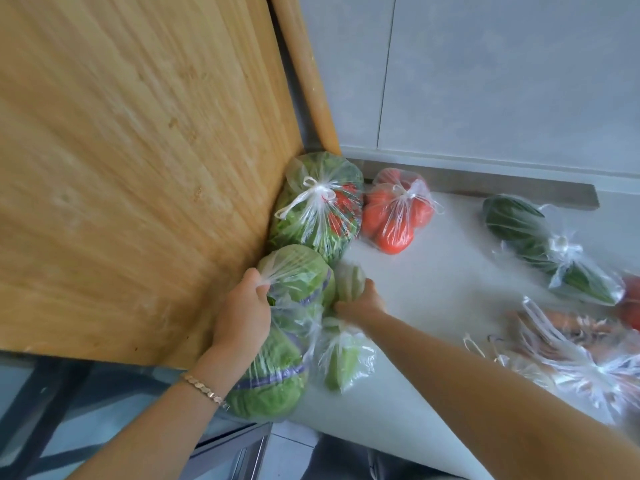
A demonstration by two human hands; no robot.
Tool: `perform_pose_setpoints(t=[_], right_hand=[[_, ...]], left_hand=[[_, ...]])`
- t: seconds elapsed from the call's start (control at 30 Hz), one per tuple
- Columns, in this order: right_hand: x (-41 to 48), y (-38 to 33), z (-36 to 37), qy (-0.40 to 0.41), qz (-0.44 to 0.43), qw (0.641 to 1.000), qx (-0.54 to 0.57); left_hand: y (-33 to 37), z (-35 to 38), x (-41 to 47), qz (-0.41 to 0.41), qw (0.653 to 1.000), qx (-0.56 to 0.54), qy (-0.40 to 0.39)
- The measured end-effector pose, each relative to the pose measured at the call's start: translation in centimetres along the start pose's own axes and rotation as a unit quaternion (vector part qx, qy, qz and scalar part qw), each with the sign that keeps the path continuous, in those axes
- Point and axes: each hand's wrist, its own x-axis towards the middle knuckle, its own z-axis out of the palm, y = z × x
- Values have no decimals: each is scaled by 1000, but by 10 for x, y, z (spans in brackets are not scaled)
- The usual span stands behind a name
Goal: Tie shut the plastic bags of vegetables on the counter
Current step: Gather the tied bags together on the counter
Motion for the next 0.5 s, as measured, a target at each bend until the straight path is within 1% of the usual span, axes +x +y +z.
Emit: perform_pose_setpoints(t=[0.1,0.2,0.27,0.33,0.37,0.43,0.47,0.5], right_hand=[[-2,3,-4,-14,-23,999,-40],[-12,11,-29,-17,-59,995,-83],[-27,17,-58,1,-83,987,-141],[-45,33,-96,12,-97,969,-225],[-54,43,-116,8,-98,956,-275],[-73,65,-154,-13,-78,919,-386],[-81,75,-167,-27,-60,901,-429],[-84,86,-176,-39,-44,885,-462]], left_hand=[[-2,1,4,-15,999,32,-18],[9,3,5,-30,992,106,-67],[24,7,4,-27,982,170,-83],[43,18,-1,33,969,235,-70],[53,26,-5,86,963,249,-56],[73,46,-13,206,946,246,-40],[79,57,-15,251,935,244,-50],[82,68,-15,277,926,246,-74]])
